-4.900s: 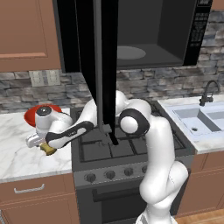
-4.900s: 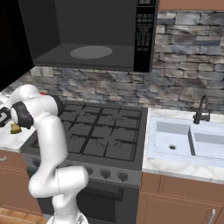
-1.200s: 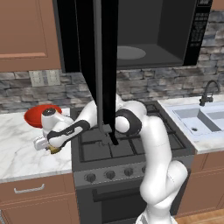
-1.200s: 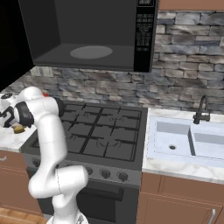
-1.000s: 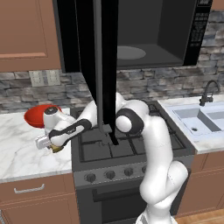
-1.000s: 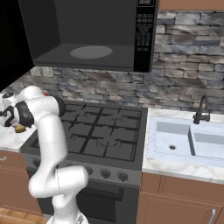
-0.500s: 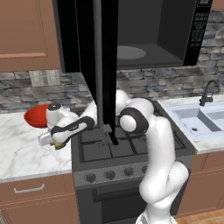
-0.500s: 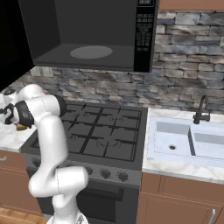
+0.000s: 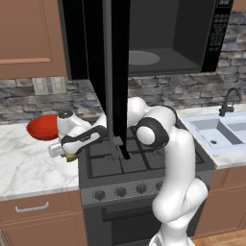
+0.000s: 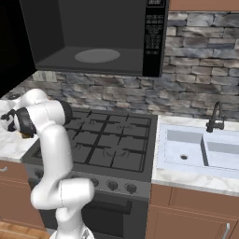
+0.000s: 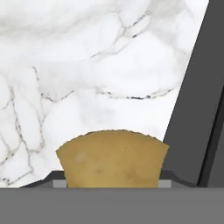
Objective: Place the sponge inside the microwave to prepare for sanitizing.
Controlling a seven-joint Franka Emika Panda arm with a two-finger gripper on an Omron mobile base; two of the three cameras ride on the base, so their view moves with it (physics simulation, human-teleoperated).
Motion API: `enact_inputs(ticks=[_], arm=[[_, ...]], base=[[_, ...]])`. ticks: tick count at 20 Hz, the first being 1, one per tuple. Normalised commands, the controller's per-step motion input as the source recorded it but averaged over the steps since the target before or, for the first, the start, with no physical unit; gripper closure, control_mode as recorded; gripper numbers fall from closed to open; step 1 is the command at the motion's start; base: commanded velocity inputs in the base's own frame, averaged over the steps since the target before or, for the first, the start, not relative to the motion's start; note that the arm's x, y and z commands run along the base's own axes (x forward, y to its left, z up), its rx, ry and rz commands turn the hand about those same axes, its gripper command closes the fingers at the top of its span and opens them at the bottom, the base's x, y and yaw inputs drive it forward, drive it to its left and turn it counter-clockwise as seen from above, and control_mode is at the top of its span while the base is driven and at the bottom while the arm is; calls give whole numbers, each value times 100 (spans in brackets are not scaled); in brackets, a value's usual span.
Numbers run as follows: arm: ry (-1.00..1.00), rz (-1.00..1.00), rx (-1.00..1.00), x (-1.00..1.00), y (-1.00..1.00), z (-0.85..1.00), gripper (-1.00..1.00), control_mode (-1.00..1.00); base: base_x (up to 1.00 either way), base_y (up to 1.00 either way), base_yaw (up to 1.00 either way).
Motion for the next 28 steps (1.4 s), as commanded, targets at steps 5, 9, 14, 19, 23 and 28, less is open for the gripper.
enact_inputs(ticks=[5, 9, 14, 19, 23, 28], arm=[[0, -3, 0, 0, -36, 18, 100, -100], [0, -3, 0, 0, -38, 21, 100, -100], [0, -4, 0, 0, -38, 22, 100, -100], [0, -5, 0, 0, -46, 2, 100, -100], [0, -5, 0, 0, -54, 6, 100, -100], [0, -7, 0, 0, -61, 16, 100, -100]], base=[[0, 0, 0], [0, 0, 0], [0, 0, 0], [0, 0, 0], [0, 0, 0], [0, 0, 0]])
